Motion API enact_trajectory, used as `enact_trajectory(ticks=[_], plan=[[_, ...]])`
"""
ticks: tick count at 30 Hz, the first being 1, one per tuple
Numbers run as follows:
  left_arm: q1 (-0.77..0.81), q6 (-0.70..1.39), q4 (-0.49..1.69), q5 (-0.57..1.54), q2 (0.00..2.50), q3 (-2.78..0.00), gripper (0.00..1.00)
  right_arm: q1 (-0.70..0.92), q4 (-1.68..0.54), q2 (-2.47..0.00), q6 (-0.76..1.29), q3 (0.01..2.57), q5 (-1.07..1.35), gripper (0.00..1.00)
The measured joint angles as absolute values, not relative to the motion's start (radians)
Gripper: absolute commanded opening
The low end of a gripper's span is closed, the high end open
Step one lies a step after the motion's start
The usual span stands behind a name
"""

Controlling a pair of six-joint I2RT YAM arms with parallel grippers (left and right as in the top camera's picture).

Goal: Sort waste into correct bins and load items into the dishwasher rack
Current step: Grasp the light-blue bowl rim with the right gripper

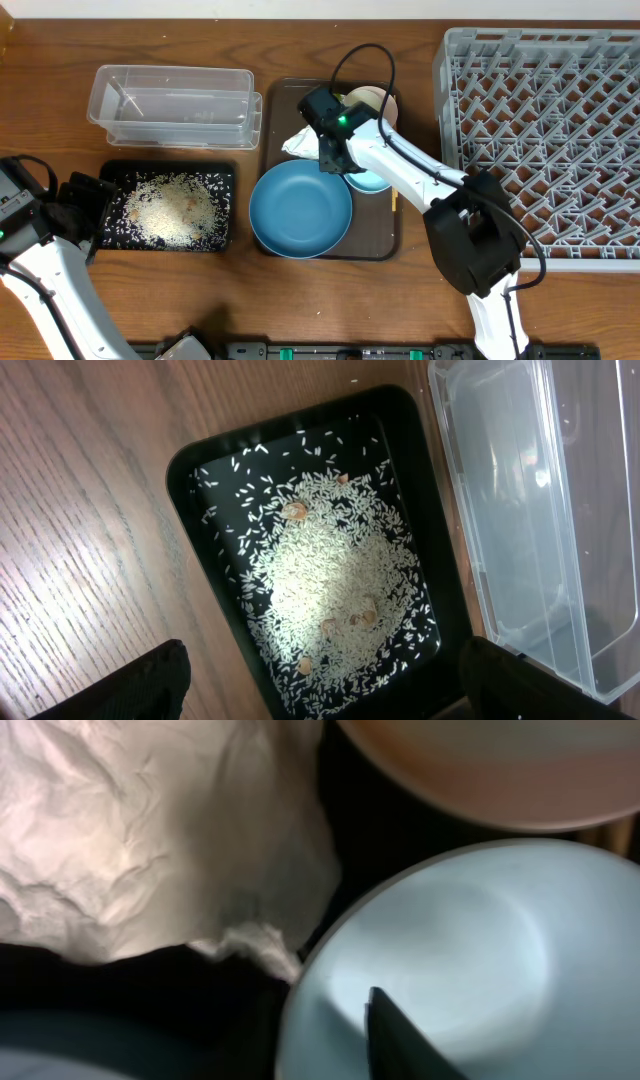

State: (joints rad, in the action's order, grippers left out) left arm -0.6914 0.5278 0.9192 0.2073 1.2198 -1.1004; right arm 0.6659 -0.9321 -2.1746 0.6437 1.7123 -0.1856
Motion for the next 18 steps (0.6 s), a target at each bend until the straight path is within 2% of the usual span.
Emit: enact_trajectory(ticks=[4, 8, 12, 18], plan=[[-0.691, 0.528, 0.920, 0.207, 1.220, -1.100, 0.88, 0.673, -0.937, -2.175, 0.645, 1.712, -0.179, 0.20], [-0.691, 0.528, 0.919, 0.207, 1.220, -1.100, 0.88, 0.678, -0.934, -2.175, 0.643, 1.711, -0.179, 0.14], [-0.691, 0.528, 0.919, 0.207, 1.220, -1.100, 0.88, 0.680, -0.934, -2.175, 0.645, 1.711, -0.169, 0.01], [-0.691, 0.528, 0.920, 0.207, 1.220, -1.100, 0.88, 0.680, -0.938, -2.145, 0.643, 1.711, -0.166, 0.01]])
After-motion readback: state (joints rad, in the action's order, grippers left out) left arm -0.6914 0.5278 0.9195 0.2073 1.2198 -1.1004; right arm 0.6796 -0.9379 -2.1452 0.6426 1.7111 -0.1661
